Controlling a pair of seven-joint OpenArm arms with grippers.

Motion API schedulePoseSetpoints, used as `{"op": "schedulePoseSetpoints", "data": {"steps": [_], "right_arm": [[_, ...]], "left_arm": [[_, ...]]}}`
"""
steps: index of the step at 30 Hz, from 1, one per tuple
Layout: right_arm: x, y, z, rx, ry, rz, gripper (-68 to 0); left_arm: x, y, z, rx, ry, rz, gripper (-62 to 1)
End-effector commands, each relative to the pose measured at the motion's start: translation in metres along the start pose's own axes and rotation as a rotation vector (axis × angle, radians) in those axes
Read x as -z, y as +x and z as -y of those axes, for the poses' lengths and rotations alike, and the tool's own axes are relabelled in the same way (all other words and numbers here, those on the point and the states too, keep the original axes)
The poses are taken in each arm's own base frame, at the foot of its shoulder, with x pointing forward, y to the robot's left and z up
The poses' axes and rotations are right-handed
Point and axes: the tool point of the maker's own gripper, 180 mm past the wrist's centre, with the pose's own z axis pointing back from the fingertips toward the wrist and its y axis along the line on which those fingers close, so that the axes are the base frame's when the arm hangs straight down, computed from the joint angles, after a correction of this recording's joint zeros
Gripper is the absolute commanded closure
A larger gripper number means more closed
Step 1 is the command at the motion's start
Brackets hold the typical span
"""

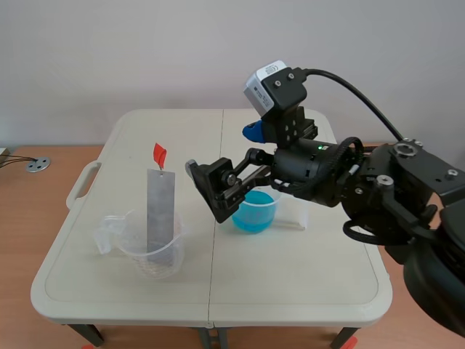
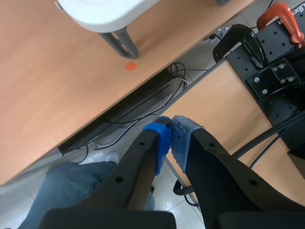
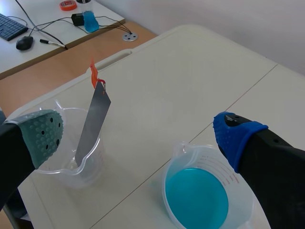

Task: Hold the metal plate by the orange handle, dip it into the blue solution, take it out and point at it, then put the plate back in the beaker on the left.
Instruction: 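Lift the metal plate out of the left beaker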

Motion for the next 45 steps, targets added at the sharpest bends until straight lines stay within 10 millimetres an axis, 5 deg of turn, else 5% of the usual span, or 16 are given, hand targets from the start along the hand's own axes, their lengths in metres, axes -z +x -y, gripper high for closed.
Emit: {"op": "schedulePoseSetpoints", "data": {"steps": [1, 18, 31, 37, 45], "right_arm": [[0.008, 0.017, 0.001, -0.013, 0.011, 0.047, -66.3], [0.069, 0.013, -0.039, -0.007, 0.134, 0.009, -66.3], [0.080, 0.018, -0.050, -0.008, 0.154, 0.014, -66.1], [0.080, 0.018, -0.050, -0.008, 0.154, 0.014, -47.7], [0.080, 0.016, -0.051, -0.005, 0.156, 0.008, -34.4]], "left_arm": [[0.000, 0.005, 0.003, -0.008, -0.005, 0.021, -1.7], [0.000, 0.005, 0.003, -0.007, -0.005, 0.019, -1.6], [0.001, 0.001, 0.001, 0.003, -0.004, 0.007, -1.6], [0.001, 0.001, 0.001, 0.002, -0.006, 0.007, -1.6], [0.001, 0.001, 0.001, 0.002, -0.006, 0.007, -1.6]]}}
